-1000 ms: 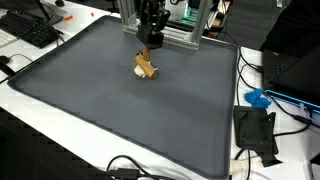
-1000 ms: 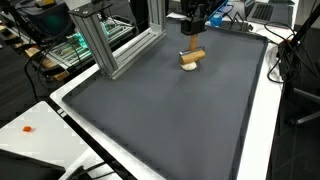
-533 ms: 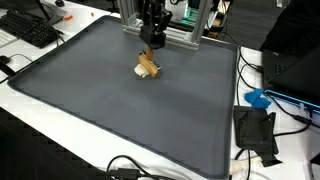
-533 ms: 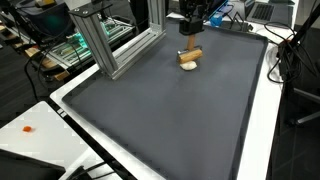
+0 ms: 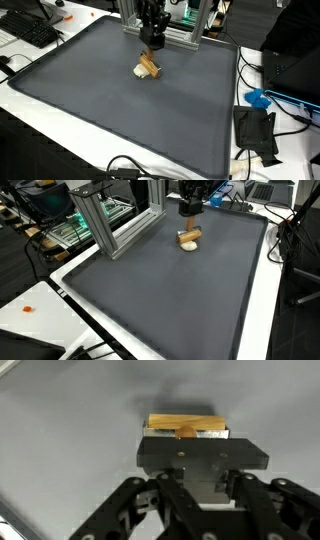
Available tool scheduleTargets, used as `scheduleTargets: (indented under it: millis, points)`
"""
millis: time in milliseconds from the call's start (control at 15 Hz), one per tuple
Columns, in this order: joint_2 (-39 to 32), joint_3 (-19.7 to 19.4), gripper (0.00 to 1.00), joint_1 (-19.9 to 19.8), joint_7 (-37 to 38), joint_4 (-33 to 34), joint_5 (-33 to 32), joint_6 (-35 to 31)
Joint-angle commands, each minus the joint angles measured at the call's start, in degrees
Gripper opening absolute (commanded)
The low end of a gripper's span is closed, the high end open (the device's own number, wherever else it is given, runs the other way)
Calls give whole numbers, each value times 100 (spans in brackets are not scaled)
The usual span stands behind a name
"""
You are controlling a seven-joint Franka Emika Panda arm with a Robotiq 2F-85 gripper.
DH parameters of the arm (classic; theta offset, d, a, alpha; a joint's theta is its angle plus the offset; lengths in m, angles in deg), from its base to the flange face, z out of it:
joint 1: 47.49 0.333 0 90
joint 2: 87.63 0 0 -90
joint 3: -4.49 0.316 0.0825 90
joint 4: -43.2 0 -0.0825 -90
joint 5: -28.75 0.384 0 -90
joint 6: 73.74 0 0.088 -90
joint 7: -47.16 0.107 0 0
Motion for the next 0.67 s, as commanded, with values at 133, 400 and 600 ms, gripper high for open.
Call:
scheduleTargets:
  millis: [133,400,600]
  points:
    - [-71,-225,22,62,289,-111,-323,-509]
    - [-149,-288,22,75,556,-140,-486,-684]
    - [-167,-348,22,89,925,-150,-696,-833]
